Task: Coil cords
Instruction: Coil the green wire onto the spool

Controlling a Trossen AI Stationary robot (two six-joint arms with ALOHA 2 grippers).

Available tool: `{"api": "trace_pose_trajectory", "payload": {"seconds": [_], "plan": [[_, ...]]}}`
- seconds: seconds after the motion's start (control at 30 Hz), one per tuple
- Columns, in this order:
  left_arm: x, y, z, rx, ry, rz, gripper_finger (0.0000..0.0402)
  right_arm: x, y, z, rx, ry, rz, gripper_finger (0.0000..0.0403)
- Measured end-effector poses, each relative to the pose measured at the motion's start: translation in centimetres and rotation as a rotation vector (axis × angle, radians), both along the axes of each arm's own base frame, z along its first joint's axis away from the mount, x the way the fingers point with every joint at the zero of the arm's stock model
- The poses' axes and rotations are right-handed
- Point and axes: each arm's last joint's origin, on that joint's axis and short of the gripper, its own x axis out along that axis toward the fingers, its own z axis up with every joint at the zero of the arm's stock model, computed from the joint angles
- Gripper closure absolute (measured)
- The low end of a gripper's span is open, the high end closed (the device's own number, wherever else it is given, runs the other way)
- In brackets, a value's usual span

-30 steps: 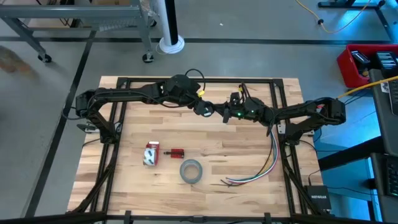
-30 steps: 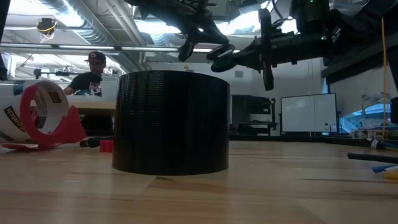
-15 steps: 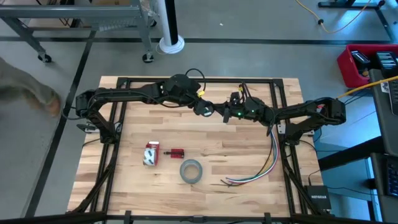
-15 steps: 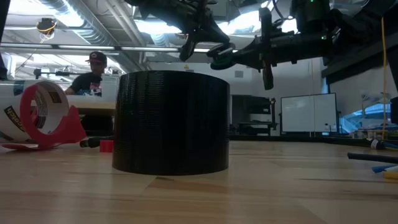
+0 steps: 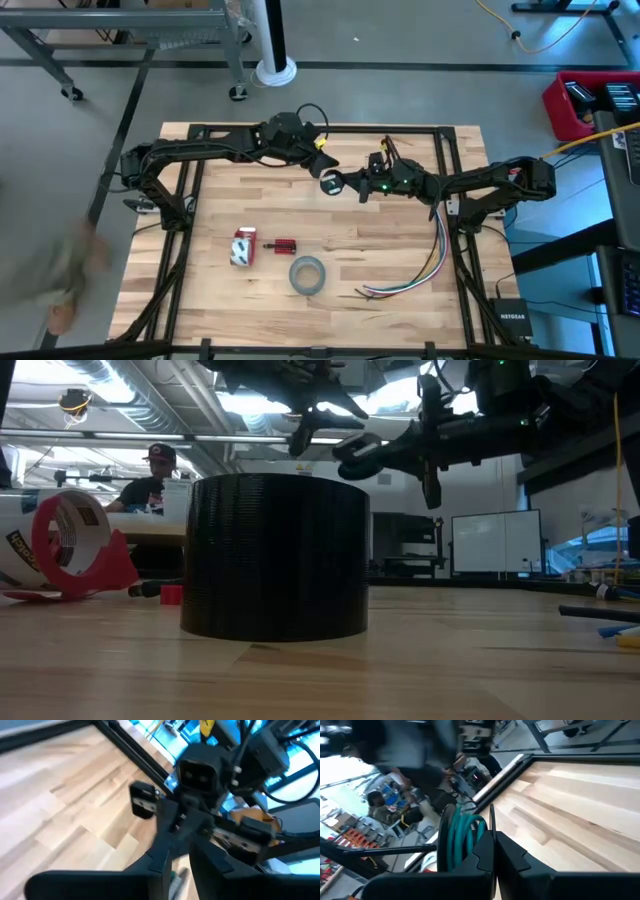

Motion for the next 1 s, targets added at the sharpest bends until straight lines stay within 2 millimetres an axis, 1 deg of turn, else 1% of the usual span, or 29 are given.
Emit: {"api": "trace_pose_trajectory", "payload": {"seconds": [0.23, 0.37, 0.67, 0.9, 1.0], "plan": [[0.0, -0.1, -0.1, -0.004, 0.002, -0.011, 0.0339, 0.0, 0.0, 0.1, -0.001, -0.004, -0.01, 0.0398], [-0.1, 0.3, -0.1, 0.023, -0.001, -0.014, 0.0339, 0.0, -0.1, 0.1, -0.002, -0.007, -0.013, 0.0398], [-0.5, 1.4, -0.1, 0.121, 0.009, -0.027, 0.0339, 0.0, -0.1, 0.1, -0.001, -0.01, -0.018, 0.0398], [-0.5, 1.4, -0.3, 0.219, 0.027, -0.079, 0.0339, 0.0, -0.1, 0.2, -0.001, -0.011, -0.018, 0.0398], [-0.9, 1.2, -0.3, 0.232, 0.059, -0.099, 0.0339, 0.0, -0.1, 0.2, -0.001, -0.011, -0.018, 0.0398]]}}
